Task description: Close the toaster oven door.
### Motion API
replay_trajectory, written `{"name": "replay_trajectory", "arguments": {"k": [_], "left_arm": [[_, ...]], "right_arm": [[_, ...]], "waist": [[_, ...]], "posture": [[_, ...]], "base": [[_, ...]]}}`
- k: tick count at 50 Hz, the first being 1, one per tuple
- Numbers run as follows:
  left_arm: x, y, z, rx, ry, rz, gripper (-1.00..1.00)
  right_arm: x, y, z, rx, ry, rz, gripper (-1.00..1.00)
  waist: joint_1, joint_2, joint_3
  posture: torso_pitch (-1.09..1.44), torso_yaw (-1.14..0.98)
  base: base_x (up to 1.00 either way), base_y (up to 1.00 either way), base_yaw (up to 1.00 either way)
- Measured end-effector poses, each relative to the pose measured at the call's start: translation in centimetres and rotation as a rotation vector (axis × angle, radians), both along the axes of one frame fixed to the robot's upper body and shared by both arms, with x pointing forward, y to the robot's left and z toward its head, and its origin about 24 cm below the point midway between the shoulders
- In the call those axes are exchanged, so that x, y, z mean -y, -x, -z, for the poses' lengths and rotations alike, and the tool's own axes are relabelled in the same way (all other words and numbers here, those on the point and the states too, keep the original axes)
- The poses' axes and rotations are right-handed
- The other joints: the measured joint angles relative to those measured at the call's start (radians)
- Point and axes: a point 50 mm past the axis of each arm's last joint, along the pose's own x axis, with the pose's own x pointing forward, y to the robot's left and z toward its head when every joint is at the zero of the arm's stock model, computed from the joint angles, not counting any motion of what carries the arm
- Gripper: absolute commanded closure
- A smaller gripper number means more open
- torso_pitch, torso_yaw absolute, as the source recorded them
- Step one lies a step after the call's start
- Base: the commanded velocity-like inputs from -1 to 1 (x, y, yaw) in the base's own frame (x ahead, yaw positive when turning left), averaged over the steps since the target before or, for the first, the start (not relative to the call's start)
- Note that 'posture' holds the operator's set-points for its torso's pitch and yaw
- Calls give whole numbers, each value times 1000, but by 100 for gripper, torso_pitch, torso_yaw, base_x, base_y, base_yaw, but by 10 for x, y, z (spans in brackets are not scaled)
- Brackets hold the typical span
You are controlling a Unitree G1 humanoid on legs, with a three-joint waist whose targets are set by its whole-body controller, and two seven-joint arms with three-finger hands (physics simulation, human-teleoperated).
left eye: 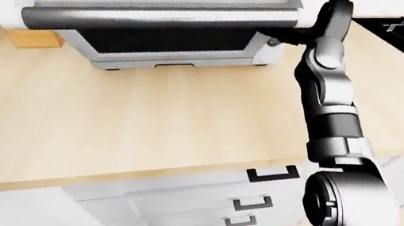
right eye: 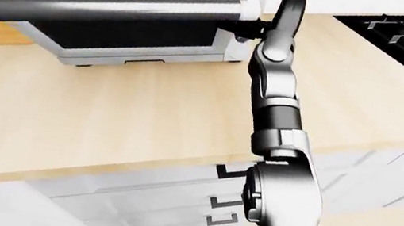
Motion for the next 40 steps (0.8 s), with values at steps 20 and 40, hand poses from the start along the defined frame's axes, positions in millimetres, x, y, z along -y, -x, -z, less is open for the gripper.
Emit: {"name": "replay_trajectory", "arguments": {"k": [20, 40], "left_arm": [[47, -14, 3, -21, -60, 179, -100], [123, -18, 47, -129, -37, 479, -100]], "right_arm": [[-2, -7, -13, 32, 44, 72, -100], [-2, -8, -17, 39, 35, 80, -100]], "waist": [[8, -1, -1], [9, -24, -11]], "posture": [[0, 0], [0, 0]], "base": [[0, 0, 0], [0, 0, 0]]}}
